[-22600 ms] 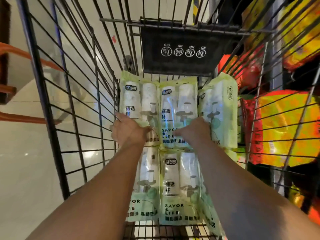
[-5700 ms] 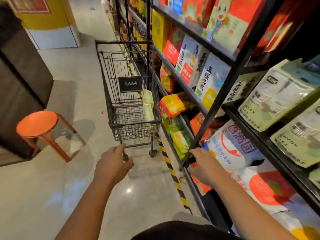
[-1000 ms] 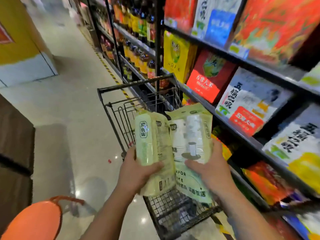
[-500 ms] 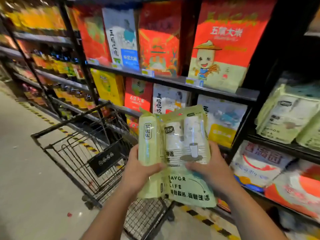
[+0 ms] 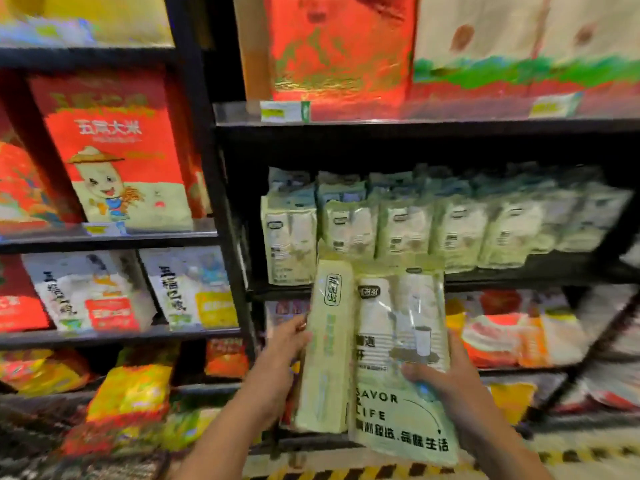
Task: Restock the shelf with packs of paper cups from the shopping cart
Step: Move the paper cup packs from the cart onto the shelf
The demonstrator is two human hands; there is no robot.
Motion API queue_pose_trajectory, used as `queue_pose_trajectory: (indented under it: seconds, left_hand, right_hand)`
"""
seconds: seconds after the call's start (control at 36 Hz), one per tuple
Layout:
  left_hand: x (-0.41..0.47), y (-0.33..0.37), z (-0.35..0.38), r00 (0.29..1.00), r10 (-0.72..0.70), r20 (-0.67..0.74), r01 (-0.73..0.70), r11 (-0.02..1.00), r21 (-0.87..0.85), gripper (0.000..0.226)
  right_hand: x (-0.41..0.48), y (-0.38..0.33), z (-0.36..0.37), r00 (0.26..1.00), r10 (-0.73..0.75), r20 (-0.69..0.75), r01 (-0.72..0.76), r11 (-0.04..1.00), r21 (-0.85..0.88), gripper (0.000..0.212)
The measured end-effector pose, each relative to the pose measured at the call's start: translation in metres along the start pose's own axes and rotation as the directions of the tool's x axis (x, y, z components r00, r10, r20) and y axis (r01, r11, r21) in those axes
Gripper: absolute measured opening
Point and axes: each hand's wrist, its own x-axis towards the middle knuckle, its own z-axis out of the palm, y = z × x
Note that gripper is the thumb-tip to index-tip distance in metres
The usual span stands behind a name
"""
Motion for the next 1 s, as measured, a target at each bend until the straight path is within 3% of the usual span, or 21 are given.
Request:
queue_pose_trajectory:
  seconds: [0.14, 0.22, 0.33, 0.42, 0.47, 0.53, 0.58, 0.64, 0.69, 0.78, 0.81, 0.86, 0.92, 0.97, 1.0]
  left_hand:
    - [0.038, 0.001, 0.093, 0.969, -0.004, 0.246, -0.018, 0.996, 0.090, 0.039]
    - [0.059, -0.006, 0.149, 0.949, 0.034, 0.315, -0.077, 0.989, 0.124, 0.051]
    - [0.079, -0.013, 0.214, 0.903, 0.031, 0.429, -0.078, 0.993, 0.092, 0.046]
    - [0.101, -0.020, 0.249, 0.873, 0.049, 0.485, -0.118, 0.987, 0.113, 0.050]
    - [0.116, -0.028, 0.270, 0.855, 0.047, 0.516, -0.128, 0.984, 0.123, 0.064]
    - [0.133, -0.038, 0.289, 0.852, -0.018, 0.523, -0.037, 0.995, 0.094, 0.092]
    - [0.150, -0.054, 0.307, 0.813, -0.146, 0.564, 0.177, 0.984, -0.001, 0.108]
    - [0.168, -0.063, 0.322, 0.784, -0.250, 0.568, 0.339, 0.939, -0.054, 0.101]
    - [0.184, -0.072, 0.329, 0.779, -0.265, 0.569, 0.386, 0.917, -0.100, 0.096]
    - [0.207, -0.079, 0.339, 0.729, -0.224, 0.647, 0.398, 0.908, -0.133, 0.150]
    - [0.214, -0.074, 0.347, 0.727, -0.236, 0.645, 0.420, 0.896, -0.146, 0.159]
    - [0.227, -0.066, 0.370, 0.710, -0.264, 0.653, 0.428, 0.898, -0.102, 0.140]
    - [0.244, -0.057, 0.387, 0.751, -0.222, 0.622, 0.352, 0.931, -0.093, 0.105]
    - [0.270, -0.050, 0.406, 0.793, -0.251, 0.555, 0.350, 0.934, -0.076, 0.063]
    - [0.281, -0.044, 0.415, 0.785, -0.263, 0.560, 0.369, 0.926, -0.082, 0.054]
  right_hand:
    - [0.004, 0.019, -0.104, 0.995, -0.022, -0.098, 0.033, 0.994, 0.102, 0.111]
    - [0.001, 0.024, -0.152, 0.982, -0.034, -0.186, 0.063, 0.986, 0.155, 0.104]
    - [-0.007, 0.028, -0.205, 0.950, -0.045, -0.309, 0.111, 0.973, 0.202, 0.092]
    - [-0.007, 0.029, -0.235, 0.929, -0.034, -0.368, 0.121, 0.969, 0.216, 0.103]
    - [-0.004, 0.032, -0.252, 0.921, -0.022, -0.390, 0.118, 0.967, 0.225, 0.110]
    - [0.000, 0.035, -0.265, 0.910, -0.021, -0.414, 0.133, 0.960, 0.245, 0.104]
    - [0.007, 0.035, -0.275, 0.904, -0.024, -0.426, 0.147, 0.955, 0.259, 0.095]
    - [0.014, 0.033, -0.282, 0.904, -0.015, -0.427, 0.146, 0.950, 0.275, 0.083]
    - [0.024, 0.029, -0.291, 0.897, -0.004, -0.441, 0.143, 0.949, 0.280, 0.076]
    - [0.041, 0.021, -0.303, 0.887, -0.018, -0.462, 0.137, 0.965, 0.225, 0.068]
    - [0.048, 0.019, -0.308, 0.881, -0.029, -0.471, 0.140, 0.969, 0.202, 0.067]
    - [0.065, 0.017, -0.320, 0.860, -0.036, -0.510, 0.144, 0.974, 0.174, 0.070]
    - [0.082, 0.015, -0.334, 0.835, -0.032, -0.549, 0.143, 0.977, 0.160, 0.077]
    - [0.100, 0.010, -0.350, 0.807, -0.027, -0.590, 0.138, 0.980, 0.144, 0.084]
    - [0.109, 0.007, -0.357, 0.789, -0.022, -0.614, 0.137, 0.980, 0.142, 0.088]
